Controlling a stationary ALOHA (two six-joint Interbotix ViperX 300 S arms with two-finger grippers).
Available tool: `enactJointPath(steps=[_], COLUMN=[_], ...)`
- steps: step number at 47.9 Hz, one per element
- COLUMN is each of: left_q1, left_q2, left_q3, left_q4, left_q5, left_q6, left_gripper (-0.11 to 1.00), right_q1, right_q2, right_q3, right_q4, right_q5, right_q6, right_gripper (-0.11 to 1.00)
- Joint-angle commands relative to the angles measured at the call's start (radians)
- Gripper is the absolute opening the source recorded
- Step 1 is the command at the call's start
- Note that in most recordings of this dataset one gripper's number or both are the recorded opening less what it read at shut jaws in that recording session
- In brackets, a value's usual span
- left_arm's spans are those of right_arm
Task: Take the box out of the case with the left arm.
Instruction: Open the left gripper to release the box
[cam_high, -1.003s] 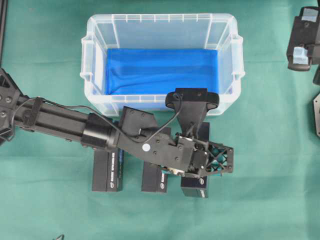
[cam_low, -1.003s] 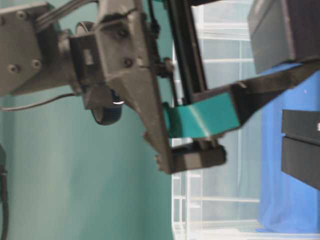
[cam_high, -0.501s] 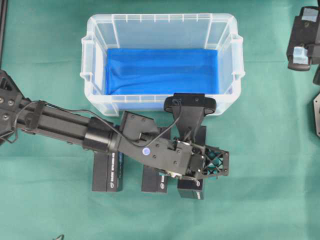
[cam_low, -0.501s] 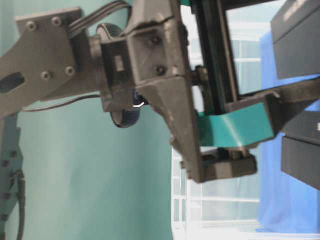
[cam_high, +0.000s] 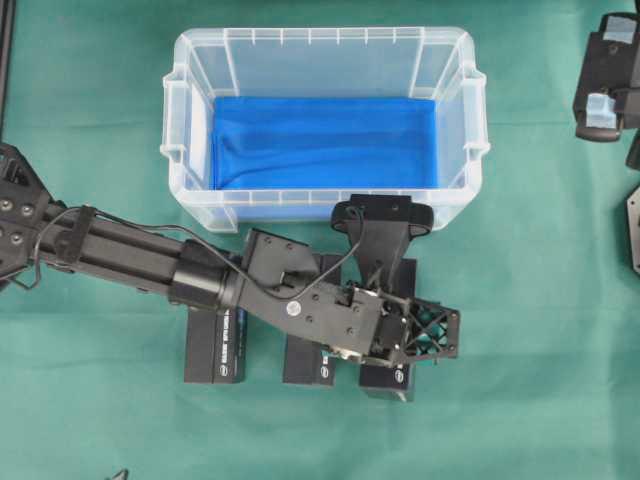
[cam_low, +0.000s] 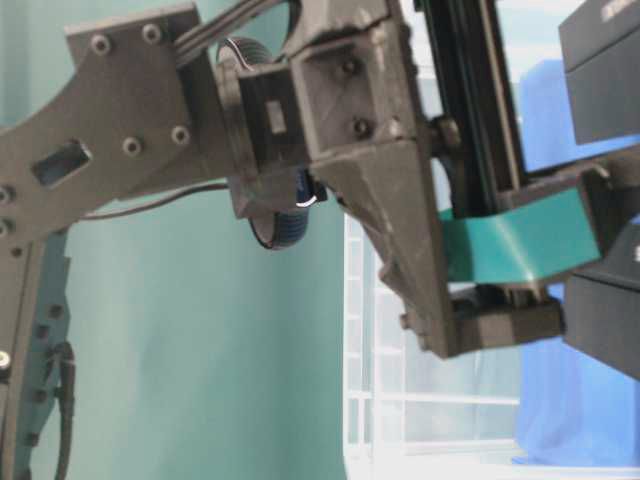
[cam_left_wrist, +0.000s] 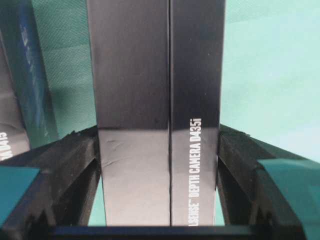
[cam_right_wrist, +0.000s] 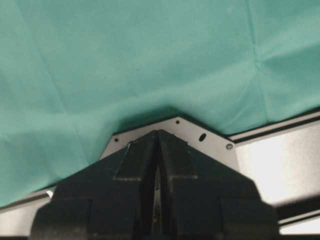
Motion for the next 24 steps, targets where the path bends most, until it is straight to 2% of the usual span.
enactJointPath(steps=[1, 4, 10, 24], left_q1=[-0.006, -0.006, -0.008, -0.003], left_q2=[-0.034, -0.035, -0.035, -0.038], left_q3=[-0.008, -0.005, -0.008, -0.012], left_q4=[0.002, 0.002, 0.0, -0.002], left_q5=[-0.005, -0.005, -0.005, -0.005], left_q6=[0.002, 0.003, 0.008, 0.006], left_gripper=[0.6, 0.64, 0.92, 0.91], right_q1=[0.0, 0.0, 0.0, 0.0], right_q2=[-0.005, -0.005, -0.005, -0.005], right_q3=[-0.009, -0.009, -0.009, -0.009], right_q4=[0.002, 0.002, 0.002, 0.002], right_q5=[-0.005, -0.005, -0.005, -0.005], right_q6=[0.0, 0.0, -0.003, -0.003], right_gripper=[0.01, 0.01, 0.01, 0.01])
